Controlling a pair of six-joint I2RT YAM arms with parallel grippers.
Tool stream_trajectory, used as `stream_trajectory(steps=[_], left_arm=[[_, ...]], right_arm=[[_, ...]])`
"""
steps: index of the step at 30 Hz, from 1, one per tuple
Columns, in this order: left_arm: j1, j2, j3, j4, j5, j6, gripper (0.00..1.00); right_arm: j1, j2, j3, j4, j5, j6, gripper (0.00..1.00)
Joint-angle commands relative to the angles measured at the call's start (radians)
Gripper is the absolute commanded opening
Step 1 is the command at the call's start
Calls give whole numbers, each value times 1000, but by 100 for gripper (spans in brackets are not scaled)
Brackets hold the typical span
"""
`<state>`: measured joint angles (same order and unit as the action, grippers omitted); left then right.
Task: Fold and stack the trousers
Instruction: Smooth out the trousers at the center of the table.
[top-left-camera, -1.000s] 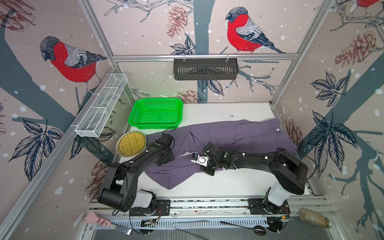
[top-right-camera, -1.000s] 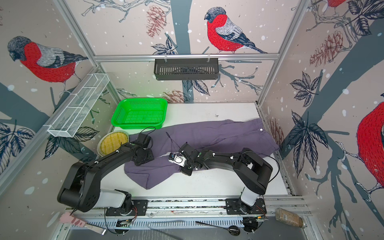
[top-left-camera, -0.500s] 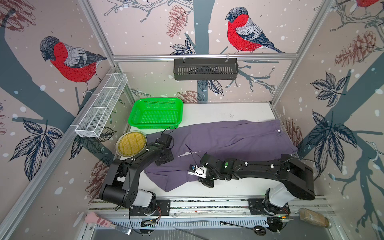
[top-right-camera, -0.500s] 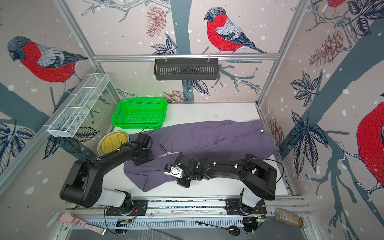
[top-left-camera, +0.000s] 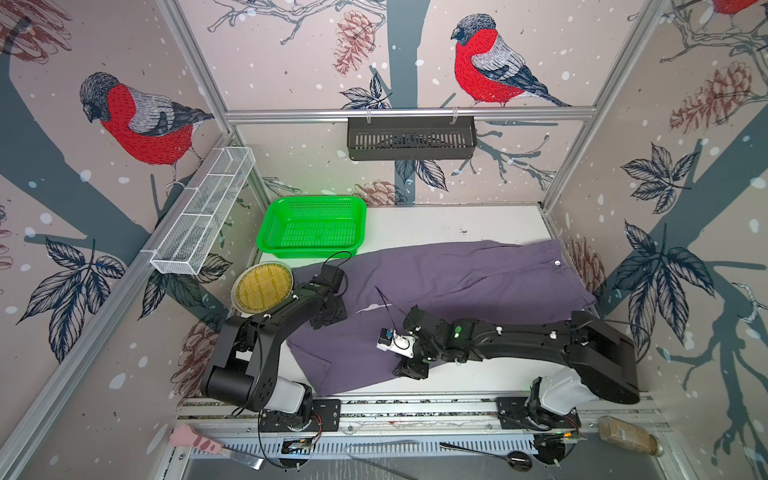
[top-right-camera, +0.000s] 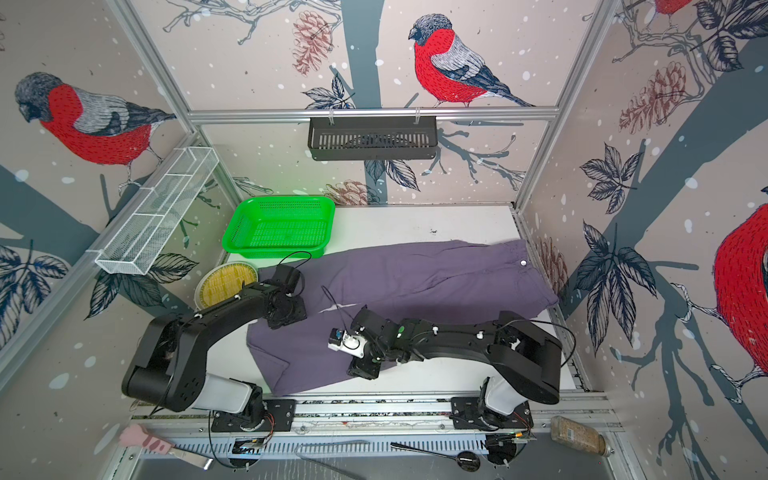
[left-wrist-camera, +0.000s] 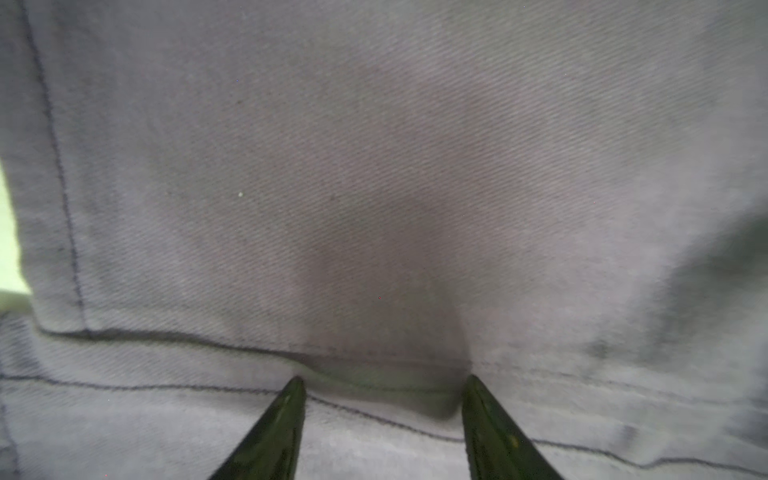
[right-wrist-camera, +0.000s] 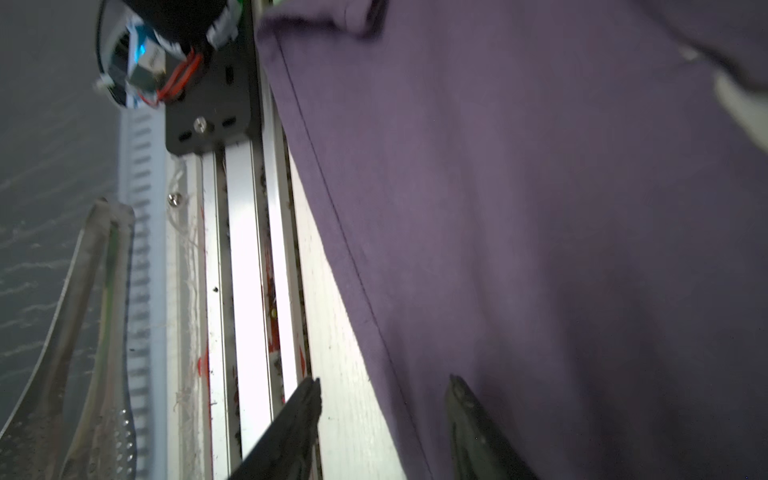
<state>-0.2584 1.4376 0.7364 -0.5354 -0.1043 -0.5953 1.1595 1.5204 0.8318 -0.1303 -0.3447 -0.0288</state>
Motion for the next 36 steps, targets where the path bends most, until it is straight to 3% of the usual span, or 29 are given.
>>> stream_trajectory(steps=[1,5,10,13,16,19,26,32,36], left_arm=[[-1,-65,8,-65,0,-12,61],[-1,-191,-36,-117,18,-60,62],[-18,-279,-3,-240,30,-127,62],[-112,-324,-33,-292,-30,-238,62],[-170,-289,-32,-370,-63,-376,62],[-289,-268,-33,-404,-83,-515,61],[-518,-225,-101,-425,-25,-751,57],[-533,-229,-185,-452,-75,-887,54],[-532,-214,-158,-539,-157,-925,53]], right_arm=[[-54,-31,-3,73,-27,58,58],[-71,-21,1,161,-32,143,63],[-120,4,4,210,72,240,66],[-206,10,3,191,151,272,70],[-304,23,20,140,235,304,73],[-411,23,32,94,276,326,75],[-566,1,-2,99,238,316,76],[-606,-17,-28,118,183,311,76],[-622,-26,-32,113,154,303,76]])
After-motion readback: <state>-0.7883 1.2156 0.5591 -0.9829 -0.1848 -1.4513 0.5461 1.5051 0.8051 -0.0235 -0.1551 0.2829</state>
